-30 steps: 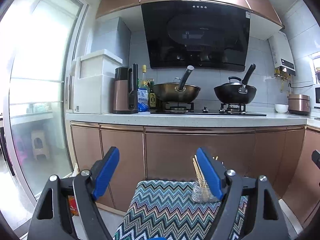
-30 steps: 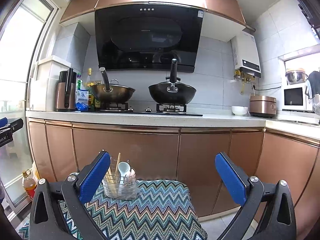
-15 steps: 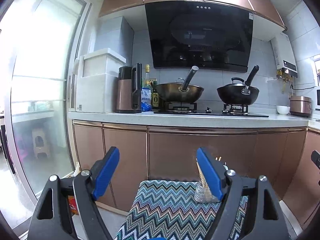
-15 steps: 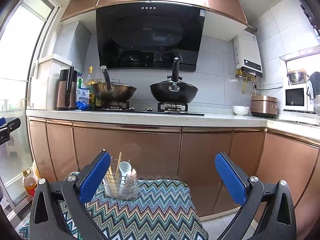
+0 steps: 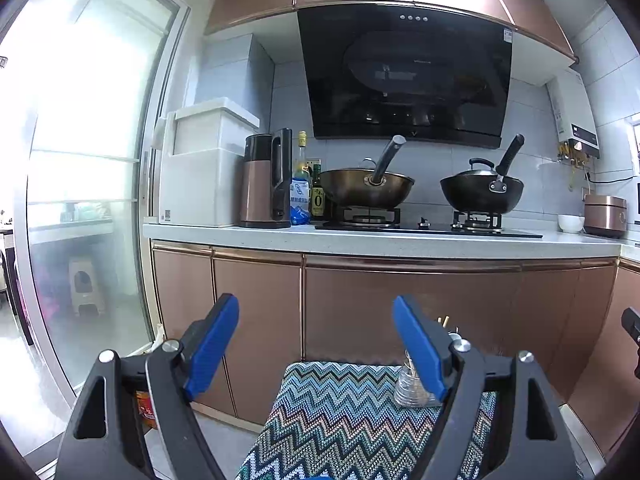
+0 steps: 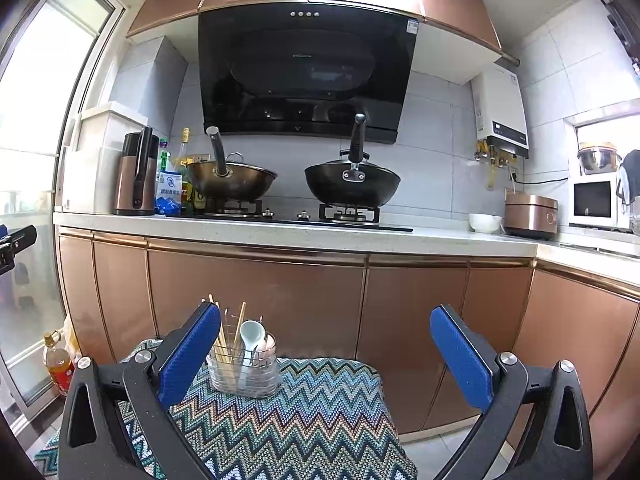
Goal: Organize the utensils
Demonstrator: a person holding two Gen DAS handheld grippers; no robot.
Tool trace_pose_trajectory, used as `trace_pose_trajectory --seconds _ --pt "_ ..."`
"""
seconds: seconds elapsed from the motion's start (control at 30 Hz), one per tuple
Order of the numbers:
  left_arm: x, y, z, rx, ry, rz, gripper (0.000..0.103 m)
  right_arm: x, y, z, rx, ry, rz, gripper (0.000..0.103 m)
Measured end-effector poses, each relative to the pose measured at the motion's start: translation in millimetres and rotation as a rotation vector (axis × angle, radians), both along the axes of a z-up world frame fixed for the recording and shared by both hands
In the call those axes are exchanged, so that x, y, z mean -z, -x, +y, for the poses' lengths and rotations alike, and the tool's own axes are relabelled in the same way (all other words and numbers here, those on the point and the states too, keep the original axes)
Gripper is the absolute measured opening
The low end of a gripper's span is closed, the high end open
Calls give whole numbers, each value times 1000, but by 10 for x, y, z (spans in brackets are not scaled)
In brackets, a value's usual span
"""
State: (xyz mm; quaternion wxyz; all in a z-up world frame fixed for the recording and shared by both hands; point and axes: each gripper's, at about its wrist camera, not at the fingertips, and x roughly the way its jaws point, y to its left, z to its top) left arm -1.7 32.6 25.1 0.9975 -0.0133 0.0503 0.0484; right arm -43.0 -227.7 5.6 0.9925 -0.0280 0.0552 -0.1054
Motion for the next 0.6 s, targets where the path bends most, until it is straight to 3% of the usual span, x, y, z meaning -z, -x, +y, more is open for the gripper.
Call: trace_pose_trajectory --seconds 0.6 --pt "-16 84 72 -11 10 -10 79 -67 89 114 12 51 -10 103"
